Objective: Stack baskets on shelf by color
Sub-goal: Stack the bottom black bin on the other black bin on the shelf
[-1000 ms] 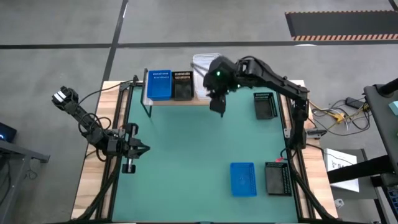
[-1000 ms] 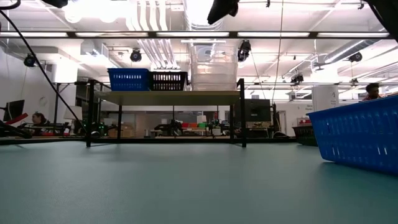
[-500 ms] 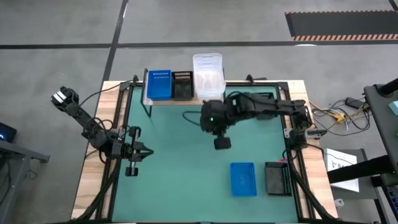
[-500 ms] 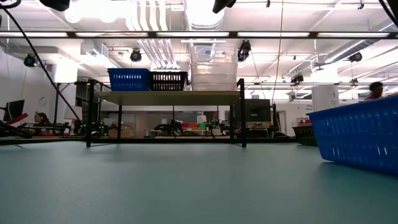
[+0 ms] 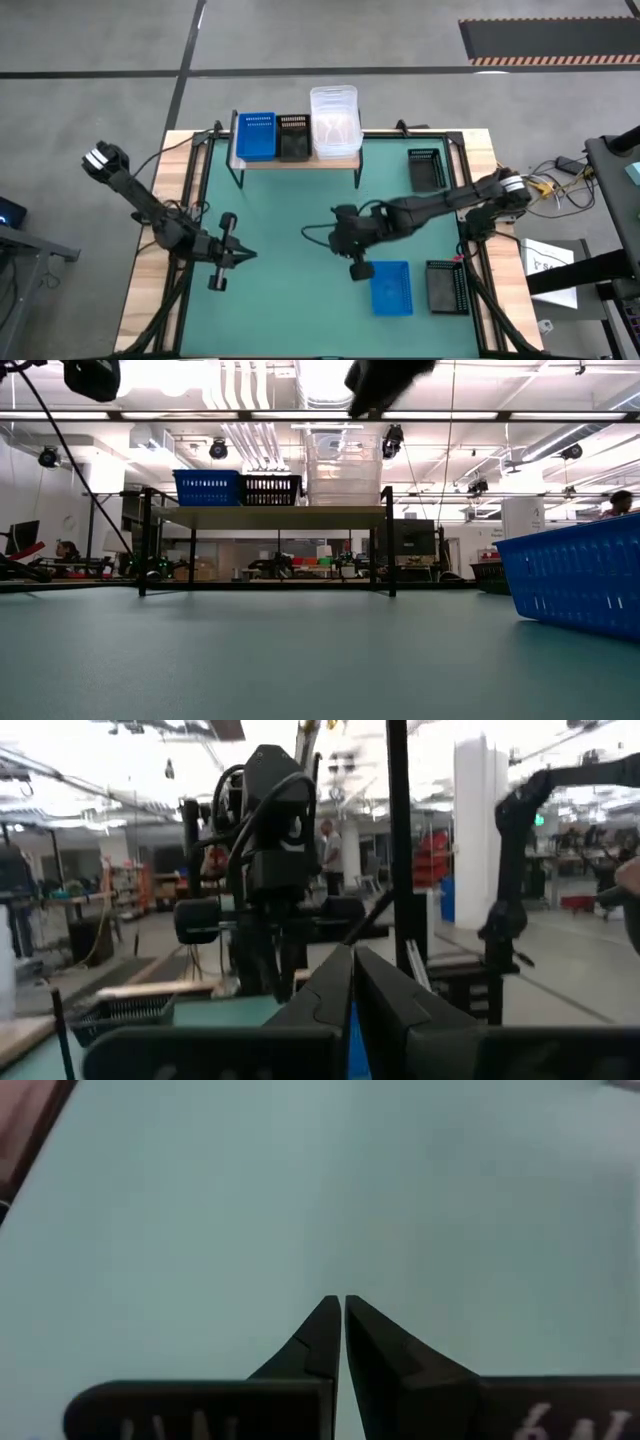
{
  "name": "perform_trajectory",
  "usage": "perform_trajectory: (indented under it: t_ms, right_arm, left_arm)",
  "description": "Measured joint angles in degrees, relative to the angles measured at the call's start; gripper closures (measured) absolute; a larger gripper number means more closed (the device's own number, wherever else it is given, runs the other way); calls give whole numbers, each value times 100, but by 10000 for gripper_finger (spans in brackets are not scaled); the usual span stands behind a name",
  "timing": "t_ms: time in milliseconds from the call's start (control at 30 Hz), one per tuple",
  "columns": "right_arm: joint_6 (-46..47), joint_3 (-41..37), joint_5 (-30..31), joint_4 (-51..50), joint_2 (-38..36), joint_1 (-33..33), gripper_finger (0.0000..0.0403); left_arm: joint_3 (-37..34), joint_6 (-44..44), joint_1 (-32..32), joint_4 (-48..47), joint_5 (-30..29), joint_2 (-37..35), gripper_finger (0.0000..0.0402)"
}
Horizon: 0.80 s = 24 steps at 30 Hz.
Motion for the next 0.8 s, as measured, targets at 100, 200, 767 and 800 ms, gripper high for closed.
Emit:
perform_trajectory:
  t_ms: [100, 200, 767, 800]
  right_arm:
    - [401, -1012, 19, 984, -319, 153, 390]
    - [1081, -1807, 45, 1442, -646, 264, 390]
    - [5711, -3220, 700, -825, -2652, 2237, 390]
    - [5797, -3148, 648, -945, -2634, 2467, 390]
  left_arm:
    - [84, -136, 4, 151, 2, 378, 402]
    - [171, -153, 4, 319, 1, 746, 402]
    - [248, -99, 195, 1503, -55, 1542, 402]
    - [248, -78, 192, 1499, -55, 1515, 402]
